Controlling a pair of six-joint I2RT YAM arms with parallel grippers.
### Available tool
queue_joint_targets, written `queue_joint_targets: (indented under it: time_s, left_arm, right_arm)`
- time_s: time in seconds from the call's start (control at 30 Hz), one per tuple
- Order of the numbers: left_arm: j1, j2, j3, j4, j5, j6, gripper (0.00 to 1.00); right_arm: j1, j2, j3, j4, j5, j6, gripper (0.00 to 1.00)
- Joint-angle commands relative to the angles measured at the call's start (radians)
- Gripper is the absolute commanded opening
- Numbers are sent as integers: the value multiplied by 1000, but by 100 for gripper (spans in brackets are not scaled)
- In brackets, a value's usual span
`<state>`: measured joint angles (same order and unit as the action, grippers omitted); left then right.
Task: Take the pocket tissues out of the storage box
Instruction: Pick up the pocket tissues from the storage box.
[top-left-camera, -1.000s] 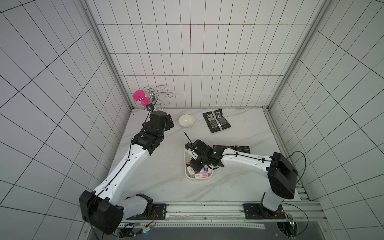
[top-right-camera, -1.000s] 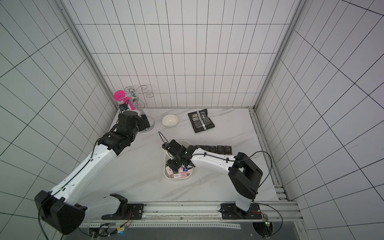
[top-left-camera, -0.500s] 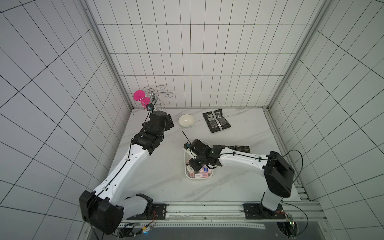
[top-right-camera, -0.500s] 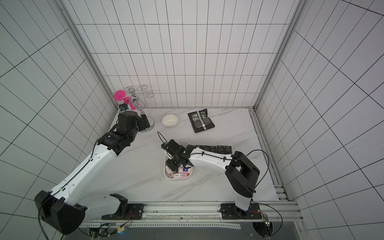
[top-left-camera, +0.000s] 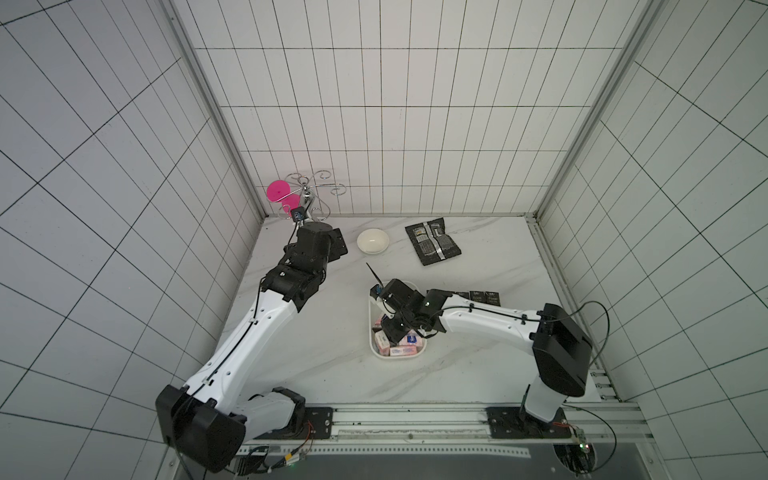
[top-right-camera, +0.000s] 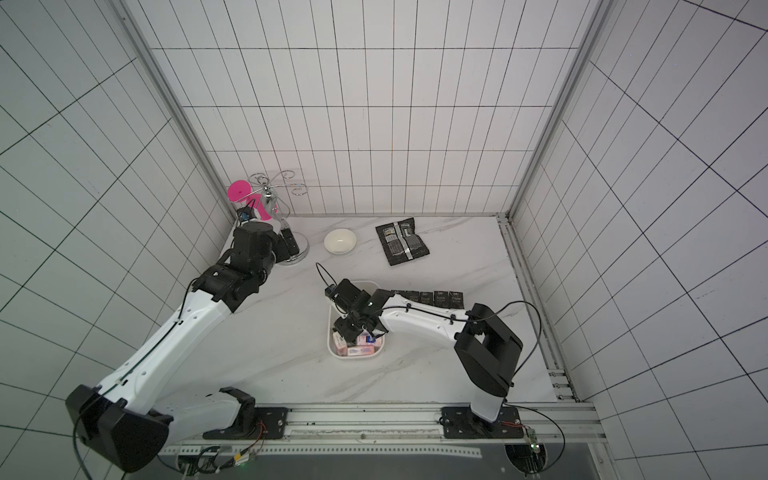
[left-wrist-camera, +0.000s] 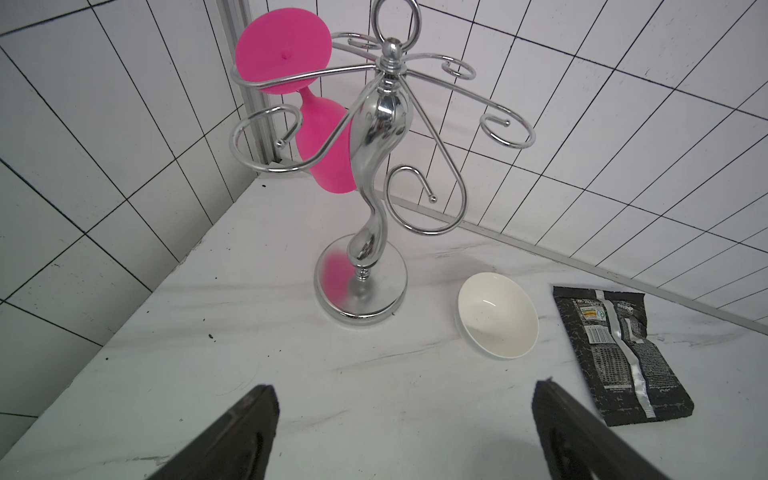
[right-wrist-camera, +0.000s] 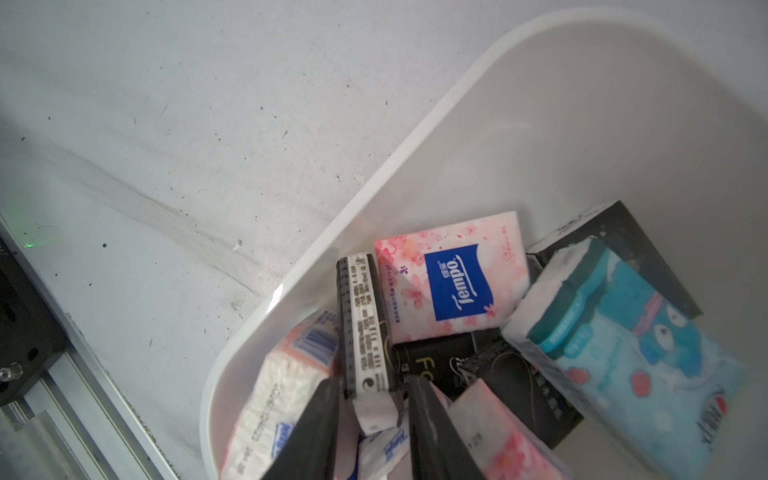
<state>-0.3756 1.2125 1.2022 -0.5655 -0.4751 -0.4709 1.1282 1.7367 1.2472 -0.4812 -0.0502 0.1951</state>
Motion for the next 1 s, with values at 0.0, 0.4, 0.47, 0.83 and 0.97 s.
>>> queue_joint_targets:
  time_s: [0.0, 0.4, 0.47, 0.83, 0.97]
  left_arm:
    - [5, -14, 11, -2, 13, -9, 99]
    - [3, -19, 14, -8, 6, -5, 99]
    - [3, -18, 14, -6, 8, -7, 99]
    - [3, -13, 7, 4, 4, -2, 99]
    - [3, -6, 7, 9, 8, -6, 98]
  right_arm:
    - [9, -20, -14, -35, 20, 4, 32]
    - [10, 37, 4, -42, 10, -2, 33]
    - [10, 47, 10, -43, 10, -3, 34]
    - [10, 44, 34, -30, 11, -10, 19]
    - [10, -14, 38, -24, 46, 5, 17]
